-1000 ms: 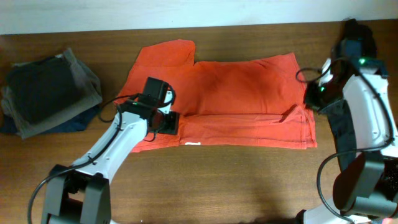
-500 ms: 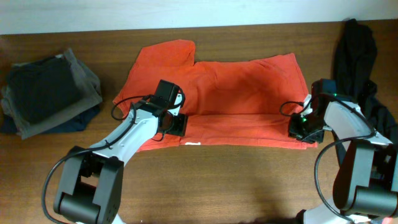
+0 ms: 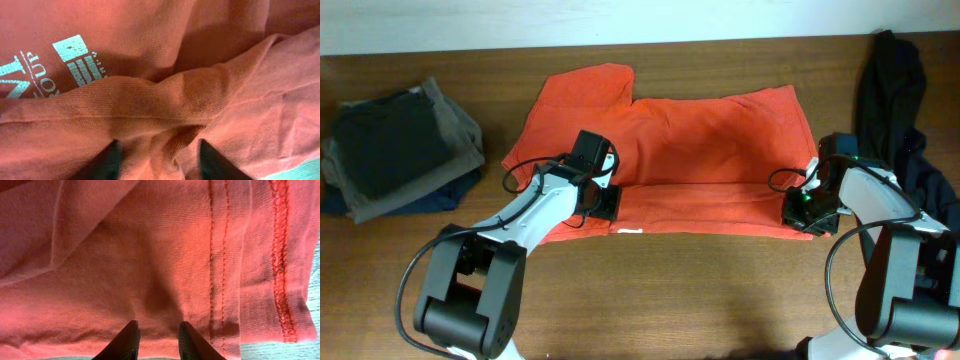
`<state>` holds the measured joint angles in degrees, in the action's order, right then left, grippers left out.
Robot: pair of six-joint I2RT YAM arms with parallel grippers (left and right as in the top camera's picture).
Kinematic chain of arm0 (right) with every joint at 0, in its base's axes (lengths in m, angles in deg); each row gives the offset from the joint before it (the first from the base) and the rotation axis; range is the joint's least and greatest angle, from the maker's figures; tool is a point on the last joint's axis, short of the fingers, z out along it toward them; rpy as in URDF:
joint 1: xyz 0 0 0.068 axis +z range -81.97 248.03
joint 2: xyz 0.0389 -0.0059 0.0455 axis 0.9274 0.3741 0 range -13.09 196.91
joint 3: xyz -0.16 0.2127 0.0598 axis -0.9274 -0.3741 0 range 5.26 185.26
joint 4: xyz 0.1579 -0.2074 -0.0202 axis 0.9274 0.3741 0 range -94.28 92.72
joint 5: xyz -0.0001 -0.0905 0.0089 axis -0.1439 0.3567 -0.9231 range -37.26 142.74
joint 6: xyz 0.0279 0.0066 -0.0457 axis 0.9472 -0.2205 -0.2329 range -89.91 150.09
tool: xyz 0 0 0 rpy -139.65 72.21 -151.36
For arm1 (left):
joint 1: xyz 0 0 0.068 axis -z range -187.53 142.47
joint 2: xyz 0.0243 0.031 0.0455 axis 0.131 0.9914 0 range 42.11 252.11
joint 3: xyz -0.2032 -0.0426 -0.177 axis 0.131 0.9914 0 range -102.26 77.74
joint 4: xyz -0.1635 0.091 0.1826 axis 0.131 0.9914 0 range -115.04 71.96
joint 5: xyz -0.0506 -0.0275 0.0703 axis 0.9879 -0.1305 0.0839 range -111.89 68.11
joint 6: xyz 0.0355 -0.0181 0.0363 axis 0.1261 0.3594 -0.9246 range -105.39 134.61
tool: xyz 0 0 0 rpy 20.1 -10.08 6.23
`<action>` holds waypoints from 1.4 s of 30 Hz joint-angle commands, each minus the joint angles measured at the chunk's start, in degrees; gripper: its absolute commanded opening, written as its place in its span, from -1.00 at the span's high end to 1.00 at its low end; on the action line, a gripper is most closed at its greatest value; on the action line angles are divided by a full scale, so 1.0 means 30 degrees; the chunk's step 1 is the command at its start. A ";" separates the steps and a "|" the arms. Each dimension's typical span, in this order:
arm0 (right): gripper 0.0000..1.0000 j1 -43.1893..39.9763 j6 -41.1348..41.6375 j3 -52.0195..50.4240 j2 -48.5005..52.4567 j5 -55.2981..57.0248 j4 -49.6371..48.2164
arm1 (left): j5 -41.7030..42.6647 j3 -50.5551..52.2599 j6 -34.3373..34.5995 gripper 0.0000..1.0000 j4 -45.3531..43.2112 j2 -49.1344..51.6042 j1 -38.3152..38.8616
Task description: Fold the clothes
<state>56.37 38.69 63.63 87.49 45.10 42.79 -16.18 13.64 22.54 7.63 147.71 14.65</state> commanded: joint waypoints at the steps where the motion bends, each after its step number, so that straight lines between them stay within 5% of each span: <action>1: 0.38 0.0131 -0.0051 -0.0160 0.0073 -0.0066 -0.0182 | 0.0313 -0.0117 -0.0248 0.31 -0.0051 0.0233 0.0058; 9: 0.38 0.0131 -0.0044 -0.0204 0.0503 0.0255 -0.0488 | 0.0168 -0.0124 -0.0248 0.99 -0.0495 0.0226 0.0058; 17: 0.38 0.0131 -0.0051 -0.0204 0.0627 0.0255 -0.0488 | -0.1064 -0.1625 -0.0248 0.99 -0.0612 0.0219 0.0058; 26: 0.38 0.0131 -0.0051 -0.0204 0.0627 0.0255 -0.0488 | -0.5574 -0.3657 -0.0255 0.99 -0.1625 0.0233 0.0015; 30: 0.38 0.0131 -0.0044 -0.0204 0.0627 0.0255 -0.0495 | -0.5566 -0.3657 -0.0255 0.72 -0.1501 0.0437 0.0022; 34: 0.38 0.0131 -0.0051 -0.0204 0.0627 0.0255 -0.0488 | -0.5566 -0.3657 -0.0255 0.13 -0.1209 0.0510 0.0022; 42: 0.38 0.0131 -0.0051 -0.0204 0.0627 0.0255 -0.0495 | -0.5909 -0.3657 -0.0401 0.12 0.1639 0.0510 -0.0073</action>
<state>56.37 38.66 63.47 88.93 45.32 41.48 -32.09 3.26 21.86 9.58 148.52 14.65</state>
